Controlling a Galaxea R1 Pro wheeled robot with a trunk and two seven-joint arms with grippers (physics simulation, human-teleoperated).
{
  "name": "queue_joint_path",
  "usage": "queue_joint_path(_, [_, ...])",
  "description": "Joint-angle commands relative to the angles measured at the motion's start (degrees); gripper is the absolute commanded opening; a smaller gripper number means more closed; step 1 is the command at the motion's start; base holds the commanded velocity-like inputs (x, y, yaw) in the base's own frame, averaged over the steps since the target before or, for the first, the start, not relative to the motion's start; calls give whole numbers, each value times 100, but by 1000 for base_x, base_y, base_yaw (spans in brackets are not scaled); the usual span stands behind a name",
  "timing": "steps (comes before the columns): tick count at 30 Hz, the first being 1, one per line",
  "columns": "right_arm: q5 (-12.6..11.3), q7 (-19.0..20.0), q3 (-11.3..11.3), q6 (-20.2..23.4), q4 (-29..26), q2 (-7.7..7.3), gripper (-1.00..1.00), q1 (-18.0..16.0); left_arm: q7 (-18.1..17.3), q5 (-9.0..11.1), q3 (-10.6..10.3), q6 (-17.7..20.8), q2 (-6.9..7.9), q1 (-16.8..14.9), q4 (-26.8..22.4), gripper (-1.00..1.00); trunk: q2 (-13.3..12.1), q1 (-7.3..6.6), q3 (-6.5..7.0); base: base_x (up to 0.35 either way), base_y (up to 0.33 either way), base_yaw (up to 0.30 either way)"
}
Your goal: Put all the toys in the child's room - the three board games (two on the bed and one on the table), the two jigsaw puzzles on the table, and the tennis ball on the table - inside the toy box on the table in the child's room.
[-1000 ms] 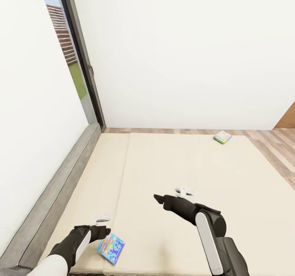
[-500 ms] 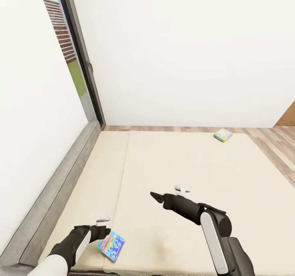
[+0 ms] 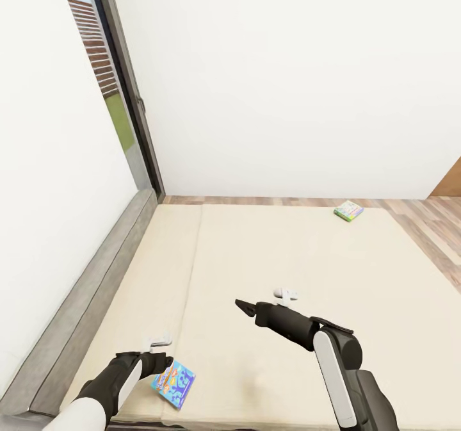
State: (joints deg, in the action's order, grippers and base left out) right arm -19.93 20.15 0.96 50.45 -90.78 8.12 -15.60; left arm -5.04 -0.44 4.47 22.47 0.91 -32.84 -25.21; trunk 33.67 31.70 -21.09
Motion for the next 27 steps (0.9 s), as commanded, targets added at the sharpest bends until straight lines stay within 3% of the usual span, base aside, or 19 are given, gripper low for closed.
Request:
queue_joint_path(1, [24,29,-7,26,-4,4,100,-4,-32,-6,36,38,-3,-2,-10,100,7,2,-8,0,0,0])
queue_joint_path(27, [24,44,-26,27,-1,-3,100,-4,-32,-9,36,38,-3,-2,-10,100,7,2,-8,0,0,0])
